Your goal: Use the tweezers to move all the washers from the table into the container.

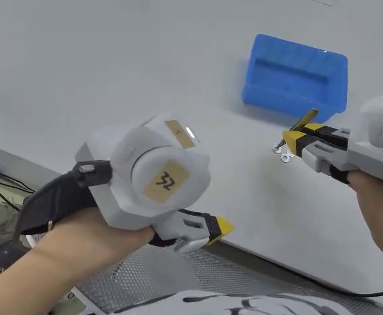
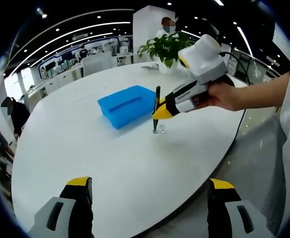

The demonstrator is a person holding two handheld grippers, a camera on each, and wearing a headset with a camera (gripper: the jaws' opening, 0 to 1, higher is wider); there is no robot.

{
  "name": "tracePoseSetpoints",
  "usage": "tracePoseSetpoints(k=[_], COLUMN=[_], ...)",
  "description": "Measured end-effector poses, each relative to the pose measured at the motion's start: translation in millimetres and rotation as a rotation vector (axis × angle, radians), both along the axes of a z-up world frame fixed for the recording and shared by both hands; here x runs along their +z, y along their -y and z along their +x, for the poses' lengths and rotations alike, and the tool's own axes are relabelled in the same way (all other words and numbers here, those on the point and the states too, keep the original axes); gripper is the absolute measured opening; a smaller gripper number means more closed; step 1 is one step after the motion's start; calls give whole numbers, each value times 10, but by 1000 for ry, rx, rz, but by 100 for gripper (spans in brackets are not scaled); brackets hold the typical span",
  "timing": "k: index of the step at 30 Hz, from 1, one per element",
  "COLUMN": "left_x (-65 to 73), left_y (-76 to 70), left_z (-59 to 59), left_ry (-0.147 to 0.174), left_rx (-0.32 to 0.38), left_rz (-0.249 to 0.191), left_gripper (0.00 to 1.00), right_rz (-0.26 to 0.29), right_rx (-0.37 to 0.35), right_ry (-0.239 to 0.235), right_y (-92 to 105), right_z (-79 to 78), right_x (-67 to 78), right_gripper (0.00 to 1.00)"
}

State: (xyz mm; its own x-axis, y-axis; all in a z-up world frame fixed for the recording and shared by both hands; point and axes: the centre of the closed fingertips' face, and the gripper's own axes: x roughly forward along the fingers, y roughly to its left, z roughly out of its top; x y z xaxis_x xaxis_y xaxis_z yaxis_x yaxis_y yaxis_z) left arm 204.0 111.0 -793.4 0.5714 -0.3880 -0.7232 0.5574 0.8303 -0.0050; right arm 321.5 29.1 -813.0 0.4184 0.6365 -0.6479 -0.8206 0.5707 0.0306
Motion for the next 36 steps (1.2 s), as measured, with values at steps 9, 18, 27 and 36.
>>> tracePoseSetpoints(k=[9, 18, 27, 36], left_x=[12, 0, -3, -3], left_y=[27, 27, 21, 12], left_z=[-14, -40, -43, -51], left_ry=[3, 1, 1, 1], left_rx=[-10, -14, -9, -11], left_rz=[-6, 2, 5, 5], left_gripper=[99, 99, 99, 99], right_rz=[16, 26, 19, 10], right_rx=[-15, -37, -30, -42], right_ry=[3, -4, 7, -17], right_y=[-27, 9, -5, -10], right_z=[33, 15, 24, 44], right_x=[-3, -16, -20, -11], right_gripper=[3, 3, 3, 3])
